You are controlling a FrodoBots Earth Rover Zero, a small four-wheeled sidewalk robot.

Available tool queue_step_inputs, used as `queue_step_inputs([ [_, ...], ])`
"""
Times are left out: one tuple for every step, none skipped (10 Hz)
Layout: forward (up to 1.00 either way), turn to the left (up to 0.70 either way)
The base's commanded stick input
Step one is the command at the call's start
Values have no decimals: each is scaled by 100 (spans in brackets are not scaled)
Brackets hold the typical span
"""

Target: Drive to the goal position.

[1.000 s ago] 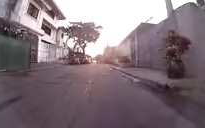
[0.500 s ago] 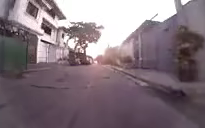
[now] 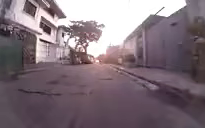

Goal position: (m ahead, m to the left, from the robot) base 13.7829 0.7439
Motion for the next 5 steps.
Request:
queue_step_inputs([
  [100,0],
  [100,5],
  [100,18],
  [100,32],
  [100,36],
])
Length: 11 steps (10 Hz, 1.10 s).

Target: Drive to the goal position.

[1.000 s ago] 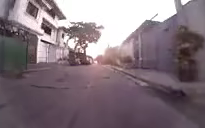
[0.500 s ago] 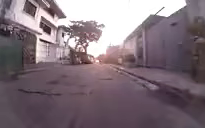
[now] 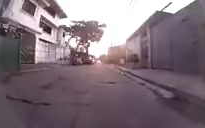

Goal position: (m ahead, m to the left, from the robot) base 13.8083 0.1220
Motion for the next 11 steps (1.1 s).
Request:
queue_step_inputs([
  [100,24],
  [100,0],
  [100,0],
  [100,0],
  [100,0],
  [100,0],
  [100,0],
  [100,0],
  [100,0],
  [100,0],
  [100,0],
])
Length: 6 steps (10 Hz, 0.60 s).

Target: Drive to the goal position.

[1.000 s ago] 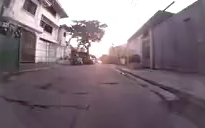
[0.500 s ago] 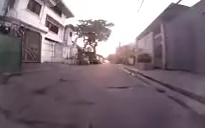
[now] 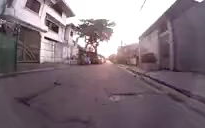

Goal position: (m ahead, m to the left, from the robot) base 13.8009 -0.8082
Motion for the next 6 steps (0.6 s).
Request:
queue_step_inputs([
  [100,0],
  [100,0],
  [100,0],
  [100,0],
  [100,0],
  [100,0],
])
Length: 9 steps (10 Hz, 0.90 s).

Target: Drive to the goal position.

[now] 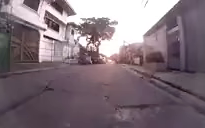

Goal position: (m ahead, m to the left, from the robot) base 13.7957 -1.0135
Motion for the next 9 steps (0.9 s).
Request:
queue_step_inputs([
  [100,0],
  [100,0],
  [100,0],
  [100,-7],
  [100,-15],
  [100,-23],
  [100,-32],
  [100,-40],
  [100,-40],
])
